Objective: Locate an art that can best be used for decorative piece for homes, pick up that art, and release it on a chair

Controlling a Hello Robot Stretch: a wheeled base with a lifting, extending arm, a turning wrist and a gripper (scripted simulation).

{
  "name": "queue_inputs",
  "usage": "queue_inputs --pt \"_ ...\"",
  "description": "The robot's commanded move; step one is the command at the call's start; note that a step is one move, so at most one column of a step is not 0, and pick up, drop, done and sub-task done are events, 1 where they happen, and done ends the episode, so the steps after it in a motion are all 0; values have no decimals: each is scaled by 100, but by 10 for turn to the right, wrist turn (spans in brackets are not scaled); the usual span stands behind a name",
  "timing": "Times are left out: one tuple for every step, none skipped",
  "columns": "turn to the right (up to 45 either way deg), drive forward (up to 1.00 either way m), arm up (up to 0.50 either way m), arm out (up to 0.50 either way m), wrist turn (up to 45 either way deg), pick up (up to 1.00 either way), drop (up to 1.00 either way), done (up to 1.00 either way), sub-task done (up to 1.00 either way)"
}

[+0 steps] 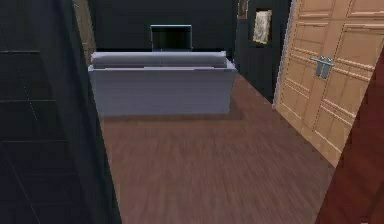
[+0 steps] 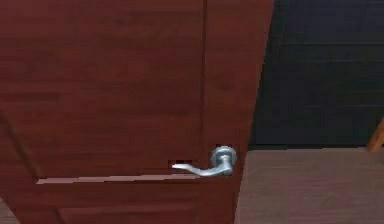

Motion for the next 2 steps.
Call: queue_inputs --pt "0 45 0 0 0 0 0 0 0" --pt "0 45 0 0 0 0 0 0 0"
